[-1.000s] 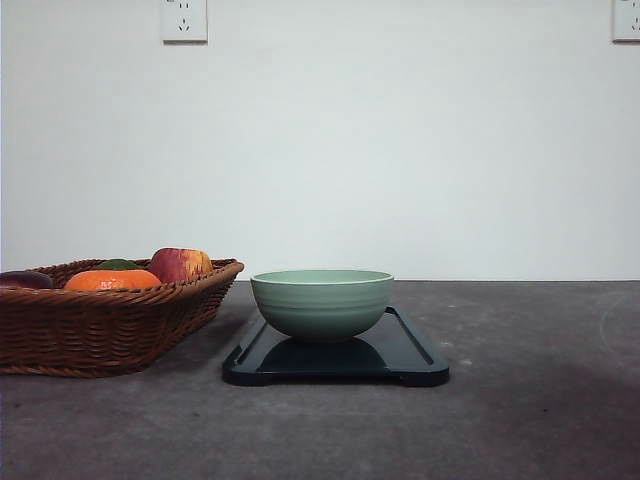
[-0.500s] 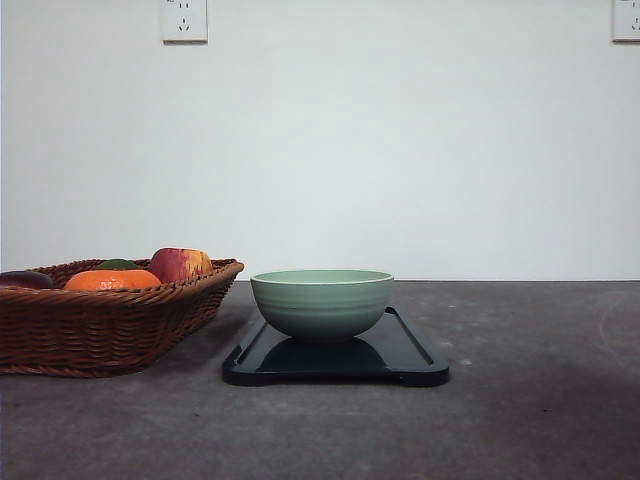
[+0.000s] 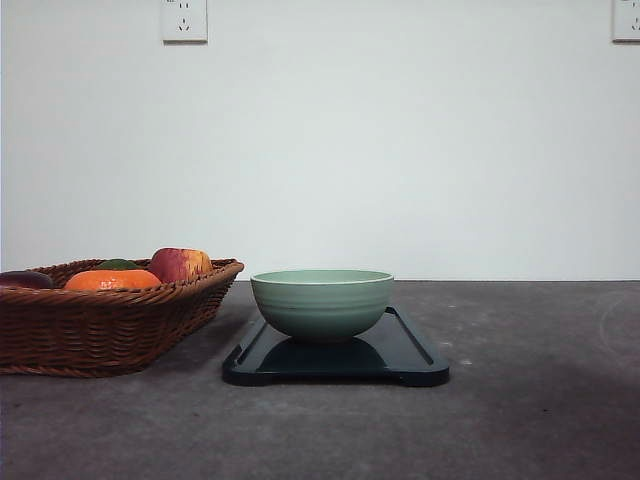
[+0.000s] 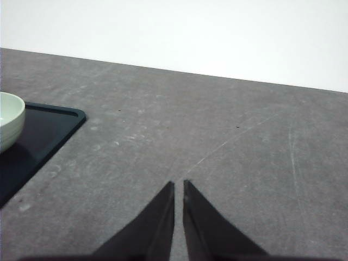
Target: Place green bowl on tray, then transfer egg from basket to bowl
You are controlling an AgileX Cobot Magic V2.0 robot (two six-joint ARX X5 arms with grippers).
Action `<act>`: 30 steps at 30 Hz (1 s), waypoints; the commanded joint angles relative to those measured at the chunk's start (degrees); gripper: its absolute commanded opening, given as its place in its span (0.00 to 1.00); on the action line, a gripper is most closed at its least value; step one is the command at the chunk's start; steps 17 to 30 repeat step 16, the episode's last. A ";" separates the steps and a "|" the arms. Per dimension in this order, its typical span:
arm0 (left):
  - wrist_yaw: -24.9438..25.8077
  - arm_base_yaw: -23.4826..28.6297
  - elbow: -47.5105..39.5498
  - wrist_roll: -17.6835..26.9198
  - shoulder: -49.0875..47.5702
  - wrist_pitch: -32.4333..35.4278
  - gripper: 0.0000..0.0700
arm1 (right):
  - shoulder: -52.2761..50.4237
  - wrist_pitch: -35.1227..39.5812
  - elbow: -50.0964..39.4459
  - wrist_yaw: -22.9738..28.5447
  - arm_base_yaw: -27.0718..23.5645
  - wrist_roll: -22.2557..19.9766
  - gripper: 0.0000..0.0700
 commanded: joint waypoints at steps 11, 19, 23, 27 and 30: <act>0.11 0.07 -1.07 0.79 -0.04 -0.28 0.00 | -0.04 0.61 -0.24 -0.04 0.13 0.38 0.03; 0.11 0.07 -1.07 0.79 -0.04 -0.28 0.00 | -0.04 0.61 -0.24 -0.04 0.13 0.38 0.03; 0.11 0.07 -1.07 0.79 -0.04 -0.28 0.00 | -0.04 0.61 -0.24 -0.04 0.13 0.38 0.03; 0.11 0.07 -1.07 0.79 -0.04 -0.28 0.00 | -0.04 0.61 -0.24 -0.04 0.13 0.38 0.03; 0.11 0.07 -1.07 0.79 -0.04 -0.28 0.00 | -0.04 0.61 -0.24 -0.04 0.13 0.38 0.03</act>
